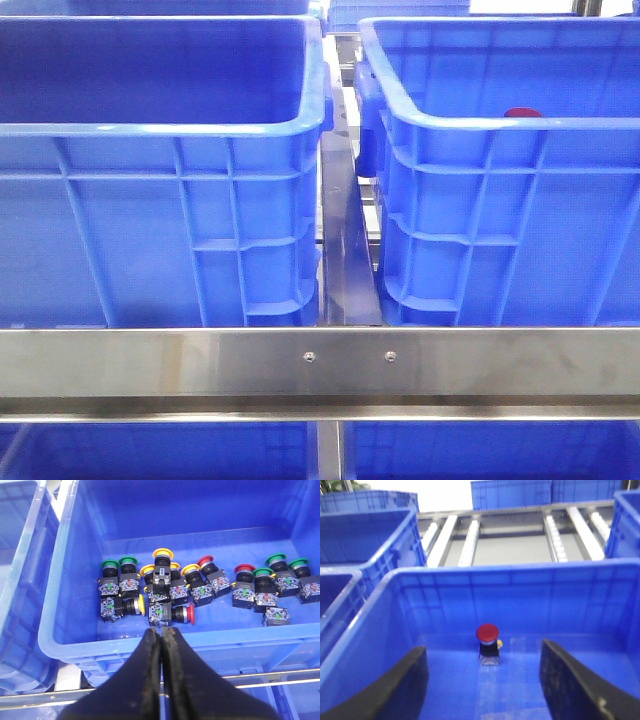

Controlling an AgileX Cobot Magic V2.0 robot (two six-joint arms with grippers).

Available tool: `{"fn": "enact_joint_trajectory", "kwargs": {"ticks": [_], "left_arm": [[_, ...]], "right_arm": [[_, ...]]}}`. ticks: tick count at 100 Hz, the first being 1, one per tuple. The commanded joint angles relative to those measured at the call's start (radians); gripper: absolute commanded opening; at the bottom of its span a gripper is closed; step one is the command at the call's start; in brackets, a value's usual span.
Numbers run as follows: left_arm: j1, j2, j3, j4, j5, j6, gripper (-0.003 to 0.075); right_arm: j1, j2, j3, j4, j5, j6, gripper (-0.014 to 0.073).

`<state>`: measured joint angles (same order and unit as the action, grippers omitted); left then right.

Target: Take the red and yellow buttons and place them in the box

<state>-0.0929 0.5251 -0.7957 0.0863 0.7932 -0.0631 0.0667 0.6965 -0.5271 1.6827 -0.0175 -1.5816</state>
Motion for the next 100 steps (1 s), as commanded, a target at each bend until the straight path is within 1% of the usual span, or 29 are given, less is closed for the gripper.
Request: {"fn": "enact_joint_trajectory", "kwargs": {"ticks": [1,9,21,28,32,38,47,54,57,59,64,71,76,89,100], "left_arm": [[0.003,0.004,-0.027,-0.004,-0.078,-0.010,-0.0019],[0.003,0.004,-0.027,-0.004,-0.078,-0.010,-0.0019],[0.003,0.004,-0.027,-0.004,-0.078,-0.010,-0.0019],[0.003,0.004,-0.027,-0.004,-0.076,-0.010,-0.0018],[0.003,0.004,-0.027,-0.004,-0.074,-0.010,-0.0015],[0.003,0.004,-0.027,-0.004,-0.069,-0.010,0.0007],[0.003,0.004,-0.027,-0.004,-0.069,-0.010,0.0097],[0.003,0.004,-0.027,-0.004,-0.069,-0.010,0.0207],[0.003,0.004,-0.027,-0.004,-0.069,-0.010,0.0276],[0.003,0.004,-0.027,-0.004,-0.069,-0.010,0.0304],[0.003,0.004,-0.027,-0.004,-0.069,-0.010,0.0421],[0.003,0.004,-0.027,-0.004,-0.071,-0.010,0.0530],[0.003,0.006,-0.027,-0.004,-0.073,-0.010,0.0558],[0.003,0.031,-0.027,-0.004,-0.096,-0.008,0.0555],[0.001,0.097,-0.046,-0.006,-0.113,-0.002,0.0555]], "right_arm": [[-0.002,-0.050,-0.009,0.003,0.017,-0.007,0.0421],[-0.002,-0.075,-0.002,0.003,0.017,-0.007,0.0297],[-0.002,-0.083,-0.002,0.003,0.028,-0.007,0.0069],[-0.002,-0.083,-0.002,0.003,0.044,-0.007,-0.0034],[-0.002,-0.083,-0.002,0.003,0.056,-0.007,-0.0074],[-0.002,-0.083,-0.002,0.003,0.076,-0.007,-0.0064],[-0.002,-0.083,-0.002,0.003,0.093,-0.007,-0.0067],[-0.002,-0.083,-0.002,0.003,0.093,-0.007,-0.0067],[-0.002,-0.083,-0.002,0.003,0.093,-0.007,-0.0067],[-0.002,-0.083,-0.002,0.003,0.093,-0.007,-0.0067],[-0.002,-0.083,-0.002,0.003,0.093,-0.007,-0.0067],[-0.002,-0.083,-0.002,0.003,0.093,-0.007,-0.0067],[-0.002,-0.083,-0.002,0.003,0.093,-0.007,-0.0067],[-0.002,-0.083,-0.002,0.003,0.093,-0.007,-0.0067],[-0.002,-0.083,-0.002,0.003,0.093,-0.007,-0.0067]]}}
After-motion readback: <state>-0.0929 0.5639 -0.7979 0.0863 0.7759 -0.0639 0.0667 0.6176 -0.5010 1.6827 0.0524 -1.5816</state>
